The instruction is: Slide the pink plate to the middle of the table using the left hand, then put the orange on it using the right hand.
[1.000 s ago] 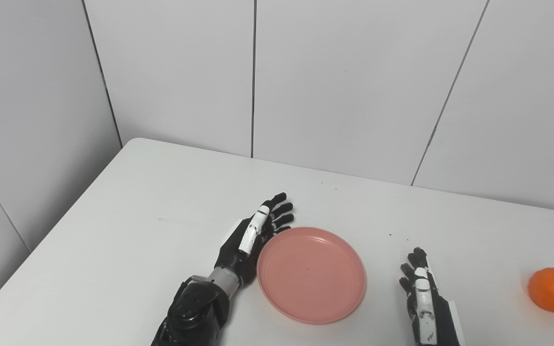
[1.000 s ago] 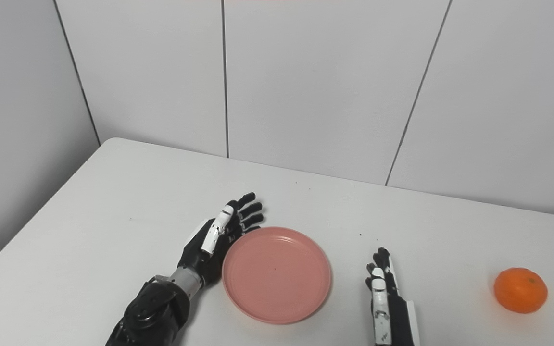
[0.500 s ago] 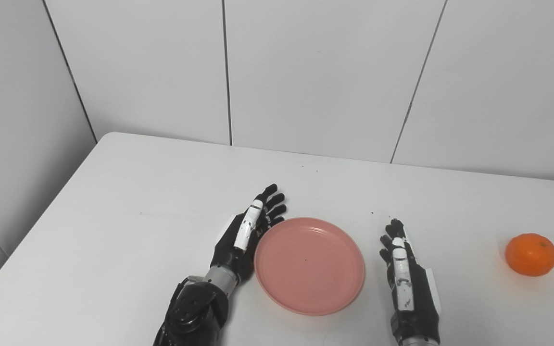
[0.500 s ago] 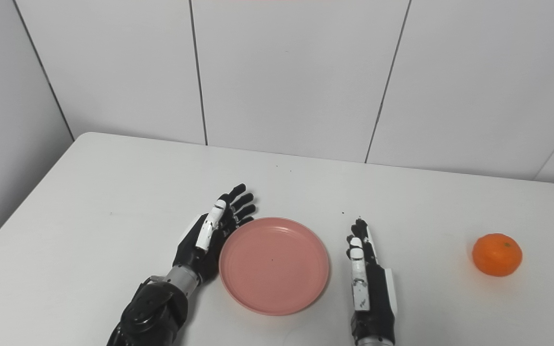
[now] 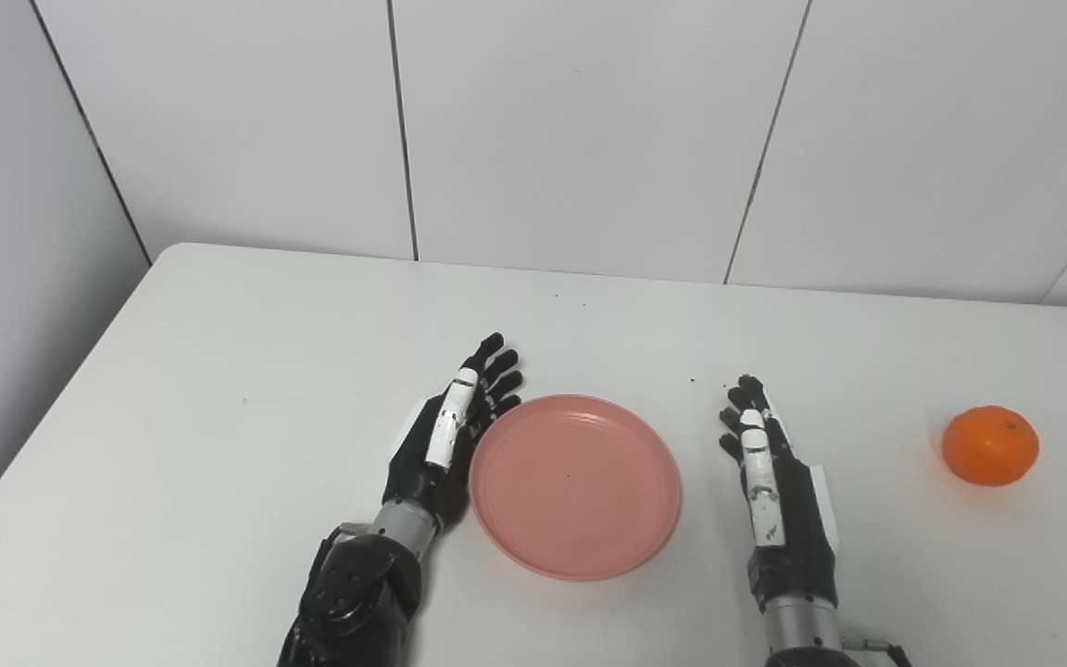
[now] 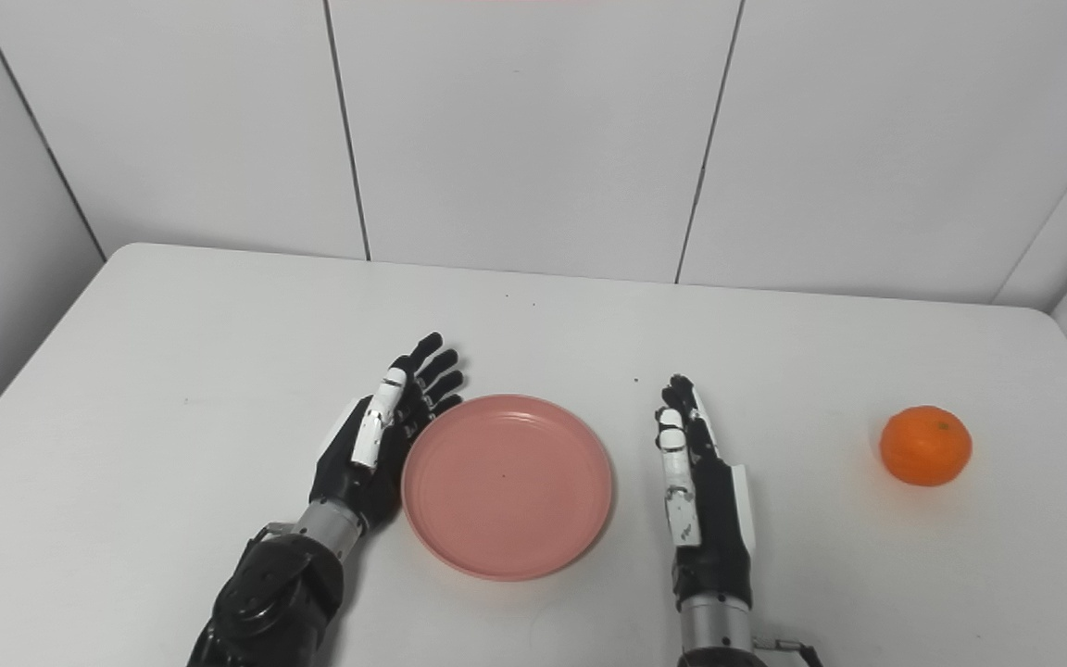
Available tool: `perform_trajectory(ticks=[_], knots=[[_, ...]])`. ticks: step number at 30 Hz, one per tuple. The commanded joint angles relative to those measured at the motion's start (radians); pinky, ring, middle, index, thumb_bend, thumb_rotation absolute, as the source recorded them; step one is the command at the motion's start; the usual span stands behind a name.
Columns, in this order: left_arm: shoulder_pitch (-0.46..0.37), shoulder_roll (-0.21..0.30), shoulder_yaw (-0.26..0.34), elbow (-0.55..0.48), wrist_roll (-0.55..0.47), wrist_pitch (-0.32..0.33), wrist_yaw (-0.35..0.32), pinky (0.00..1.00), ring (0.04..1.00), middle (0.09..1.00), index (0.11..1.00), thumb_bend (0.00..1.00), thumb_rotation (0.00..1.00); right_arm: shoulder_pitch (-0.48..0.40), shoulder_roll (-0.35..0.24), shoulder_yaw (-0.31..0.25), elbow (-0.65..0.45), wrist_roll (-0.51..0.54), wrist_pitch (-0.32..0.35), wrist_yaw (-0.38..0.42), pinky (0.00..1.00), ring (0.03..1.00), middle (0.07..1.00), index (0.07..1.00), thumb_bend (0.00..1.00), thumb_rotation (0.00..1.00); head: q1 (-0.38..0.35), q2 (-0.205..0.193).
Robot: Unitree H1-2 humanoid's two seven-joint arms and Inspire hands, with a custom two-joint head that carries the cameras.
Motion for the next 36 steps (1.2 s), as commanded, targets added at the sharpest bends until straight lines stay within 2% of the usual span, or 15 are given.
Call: perform_trajectory(ticks=[1,5,9,11,15,18,21,25,28,33,36], knots=[[0.022,0.014,0.015,0.021,-0.009,-0.003,-0.009,0.95,0.945,0.949,0.941,0.38,1.00,-0.045,-0.013,0.010,-0.056,-0.063,0.022,-0.011,0.89,0.904,0.923,0.925,0.22,1.00,-0.035,-0.007],[0.027,0.021,0.031,0.036,-0.019,-0.015,-0.019,0.93,0.936,0.944,0.931,0.38,1.00,-0.059,-0.046,0.020,-0.084,-0.158,0.013,-0.014,0.86,0.893,0.919,0.918,0.30,1.00,-0.104,-0.034],[0.034,0.028,0.034,0.046,-0.024,-0.029,-0.037,0.94,0.941,0.949,0.939,0.38,1.00,-0.067,-0.073,0.020,-0.111,-0.249,0.019,-0.020,0.83,0.896,0.920,0.922,0.37,0.99,-0.142,-0.038],[0.035,0.030,0.036,0.044,-0.026,-0.026,-0.039,0.94,0.940,0.948,0.938,0.38,1.00,-0.076,-0.086,0.017,-0.120,-0.294,0.028,-0.019,0.83,0.891,0.912,0.910,0.40,0.89,-0.173,-0.034],[0.034,0.033,0.043,0.038,-0.029,-0.017,-0.039,0.93,0.938,0.945,0.934,0.38,1.00,-0.095,-0.117,0.013,-0.156,-0.377,0.052,-0.002,0.82,0.883,0.906,0.902,0.41,0.83,-0.233,-0.045],[0.031,0.033,0.054,0.046,-0.041,-0.016,-0.042,0.94,0.940,0.942,0.928,0.38,1.00,-0.103,-0.132,0.015,-0.192,-0.440,0.075,0.009,0.81,0.881,0.910,0.910,0.47,0.80,-0.252,-0.049],[0.026,0.039,0.067,0.063,-0.062,-0.026,-0.058,0.94,0.944,0.947,0.930,0.38,1.00,-0.115,-0.149,0.008,-0.225,-0.502,0.096,0.015,0.83,0.889,0.916,0.911,0.52,0.78,-0.310,-0.061],[0.012,0.044,0.078,0.111,-0.100,-0.050,-0.091,0.97,0.960,0.962,0.949,0.39,1.00,-0.125,-0.196,-0.037,-0.263,-0.574,0.117,0.023,0.84,0.899,0.922,0.923,0.60,0.72,-0.322,-0.067],[0.006,0.046,0.080,0.142,-0.111,-0.068,-0.104,0.97,0.962,0.963,0.951,0.41,1.00,-0.127,-0.230,-0.092,-0.270,-0.622,0.105,-0.007,0.81,0.885,0.908,0.914,0.66,0.64,-0.317,-0.076],[0.013,0.047,0.077,0.134,-0.103,-0.064,-0.098,0.97,0.954,0.956,0.943,0.40,1.00,-0.122,-0.288,-0.168,-0.263,-0.663,0.076,-0.055,0.81,0.885,0.909,0.909,0.72,0.55,-0.335,-0.085],[0.015,0.050,0.075,0.143,-0.112,-0.068,-0.114,0.98,0.962,0.966,0.951,0.39,1.00,-0.124,-0.313,-0.200,-0.275,-0.697,0.094,-0.058,0.81,0.886,0.913,0.910,0.74,0.49,-0.338,-0.089]])
